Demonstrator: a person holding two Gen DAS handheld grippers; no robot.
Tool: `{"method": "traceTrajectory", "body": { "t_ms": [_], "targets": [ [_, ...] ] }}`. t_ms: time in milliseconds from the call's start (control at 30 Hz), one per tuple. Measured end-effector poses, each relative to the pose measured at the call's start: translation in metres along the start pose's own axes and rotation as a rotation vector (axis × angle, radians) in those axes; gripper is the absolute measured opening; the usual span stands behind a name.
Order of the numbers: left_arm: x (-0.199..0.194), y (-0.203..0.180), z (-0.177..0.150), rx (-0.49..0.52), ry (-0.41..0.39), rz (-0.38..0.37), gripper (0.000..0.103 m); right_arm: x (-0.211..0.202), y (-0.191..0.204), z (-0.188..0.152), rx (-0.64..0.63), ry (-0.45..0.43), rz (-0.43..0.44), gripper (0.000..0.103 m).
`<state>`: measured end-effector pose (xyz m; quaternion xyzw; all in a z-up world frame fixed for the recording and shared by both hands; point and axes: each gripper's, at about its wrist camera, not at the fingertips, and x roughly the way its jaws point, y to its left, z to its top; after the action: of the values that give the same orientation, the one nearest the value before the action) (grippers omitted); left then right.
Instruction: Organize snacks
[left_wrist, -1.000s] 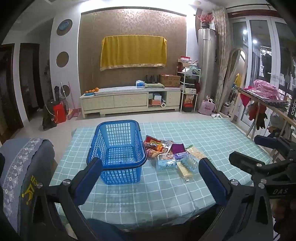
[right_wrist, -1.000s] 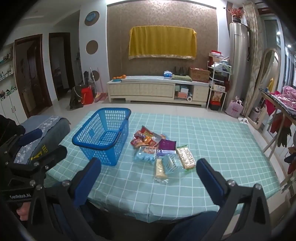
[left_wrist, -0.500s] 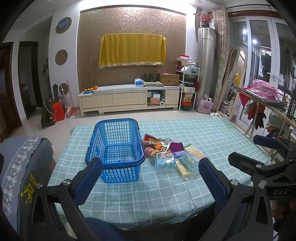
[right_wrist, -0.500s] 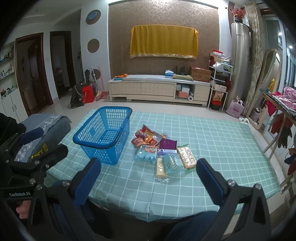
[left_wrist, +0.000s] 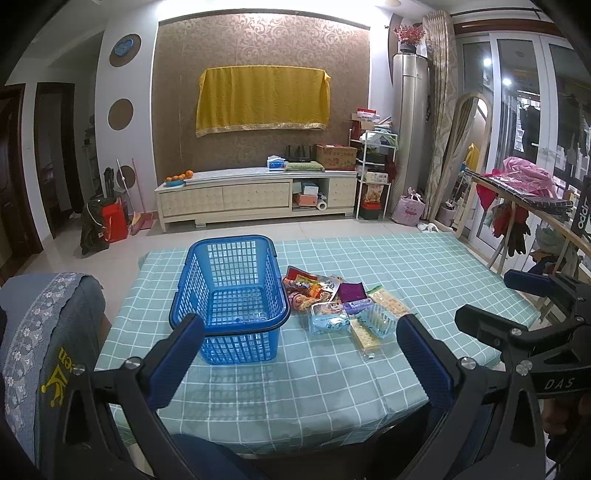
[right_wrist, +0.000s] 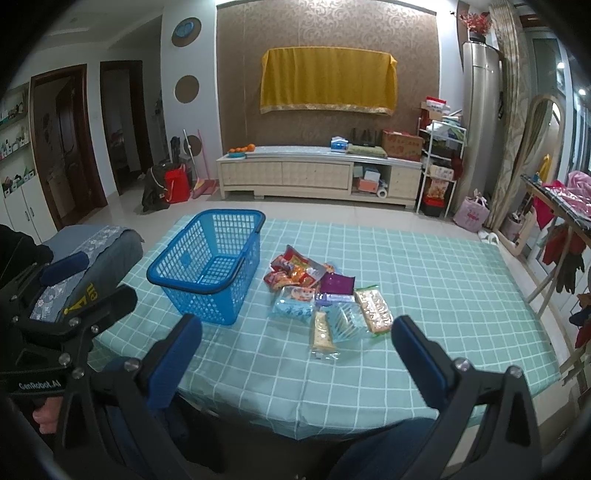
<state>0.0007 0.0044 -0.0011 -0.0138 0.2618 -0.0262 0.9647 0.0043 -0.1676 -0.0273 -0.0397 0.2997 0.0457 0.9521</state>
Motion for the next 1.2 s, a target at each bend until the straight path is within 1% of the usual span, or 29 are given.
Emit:
{"method": "traceTrajectory", "body": {
  "t_ms": [1200],
  "targets": [
    [-0.0012,-0.0003,-0.0032,0.003,0.005,-0.004,0.103,-0.0013,0.0013,-0.0019,-0.007,0.011,0.010,0.103]
  ]
}}
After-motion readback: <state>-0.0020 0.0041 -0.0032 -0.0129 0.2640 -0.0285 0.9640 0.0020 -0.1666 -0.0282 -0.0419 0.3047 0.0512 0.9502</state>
